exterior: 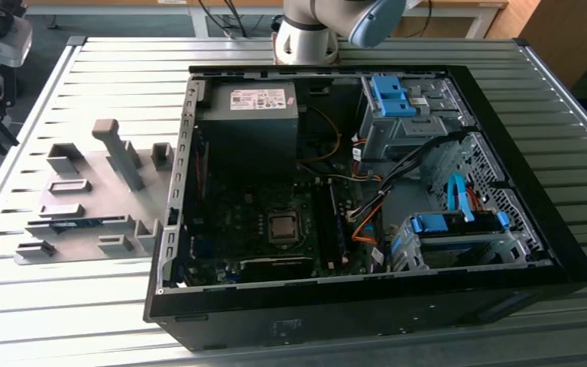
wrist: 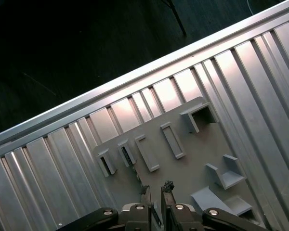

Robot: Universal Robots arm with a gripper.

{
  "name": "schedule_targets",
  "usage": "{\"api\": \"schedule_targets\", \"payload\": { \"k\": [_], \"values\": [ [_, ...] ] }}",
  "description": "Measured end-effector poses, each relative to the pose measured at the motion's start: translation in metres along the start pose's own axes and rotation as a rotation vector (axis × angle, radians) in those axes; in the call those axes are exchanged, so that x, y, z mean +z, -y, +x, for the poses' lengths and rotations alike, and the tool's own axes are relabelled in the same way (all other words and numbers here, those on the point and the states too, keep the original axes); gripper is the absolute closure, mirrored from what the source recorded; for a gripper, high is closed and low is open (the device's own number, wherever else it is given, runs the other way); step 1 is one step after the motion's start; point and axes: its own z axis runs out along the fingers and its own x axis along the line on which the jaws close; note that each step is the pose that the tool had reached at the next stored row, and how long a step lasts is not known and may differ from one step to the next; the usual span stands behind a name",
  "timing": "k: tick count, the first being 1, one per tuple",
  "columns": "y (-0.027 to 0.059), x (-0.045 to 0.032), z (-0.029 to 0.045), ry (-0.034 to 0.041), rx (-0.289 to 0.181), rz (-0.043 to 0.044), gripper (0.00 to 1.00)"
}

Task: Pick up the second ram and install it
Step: 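Pick up the second ram and move it above second insertion slot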

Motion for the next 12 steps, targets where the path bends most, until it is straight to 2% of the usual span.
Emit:
{"api": "schedule_targets", "payload": {
  "k": [6, 10, 12],
  "values": [
    [0.0, 0.0004, 0.0, -0.0003, -0.005, -0.0001, 0.76],
    [0.0, 0.0006, 0.0001, -0.0028, -0.063, -0.0011, 0.76],
    [0.0, 0.0005, 0.0001, -0.0032, -0.071, -0.0013, 0.76]
  ]
}}
